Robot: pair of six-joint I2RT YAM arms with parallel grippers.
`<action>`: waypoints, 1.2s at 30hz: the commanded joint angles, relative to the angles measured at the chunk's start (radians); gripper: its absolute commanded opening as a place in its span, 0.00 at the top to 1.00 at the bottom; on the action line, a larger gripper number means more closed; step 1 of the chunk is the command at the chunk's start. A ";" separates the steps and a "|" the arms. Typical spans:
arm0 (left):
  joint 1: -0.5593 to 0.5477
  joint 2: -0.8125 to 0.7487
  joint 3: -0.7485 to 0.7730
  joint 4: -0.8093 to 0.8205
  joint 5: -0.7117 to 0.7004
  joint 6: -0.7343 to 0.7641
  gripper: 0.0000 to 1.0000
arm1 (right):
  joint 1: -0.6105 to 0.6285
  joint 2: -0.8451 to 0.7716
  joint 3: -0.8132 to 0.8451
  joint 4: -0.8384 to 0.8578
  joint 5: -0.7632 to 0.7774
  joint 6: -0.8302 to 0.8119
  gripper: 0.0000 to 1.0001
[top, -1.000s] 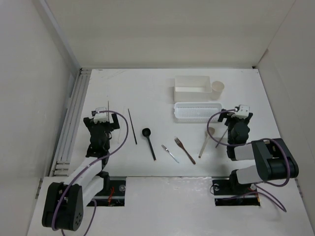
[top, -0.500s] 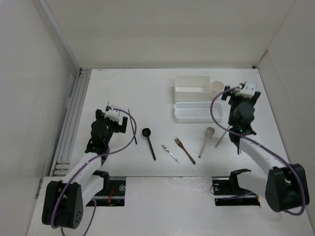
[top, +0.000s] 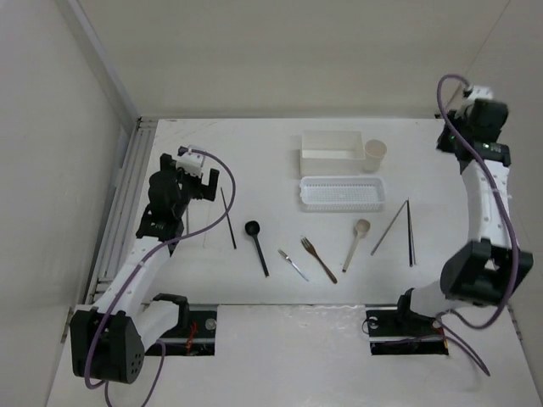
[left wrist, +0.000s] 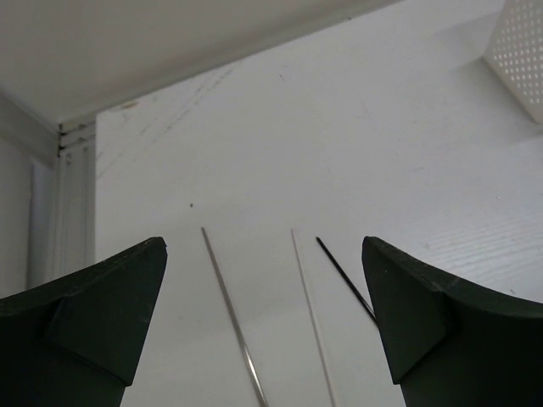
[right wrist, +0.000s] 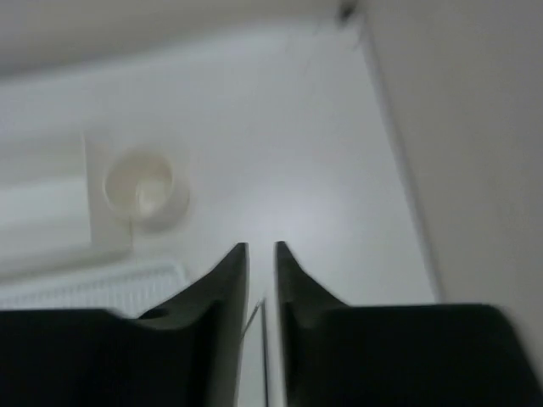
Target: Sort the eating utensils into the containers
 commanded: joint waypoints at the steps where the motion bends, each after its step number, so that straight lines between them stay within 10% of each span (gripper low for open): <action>1: 0.001 -0.023 -0.054 -0.034 0.044 -0.085 0.00 | -0.039 0.122 -0.174 -0.299 -0.301 0.123 0.82; 8: 0.001 -0.074 -0.149 0.023 0.003 -0.085 0.00 | 0.008 -0.021 -0.485 -0.104 -0.172 0.400 0.60; 36: 0.001 -0.083 -0.221 0.163 -0.030 -0.094 0.00 | 0.154 0.270 -0.579 -0.098 0.041 0.569 0.60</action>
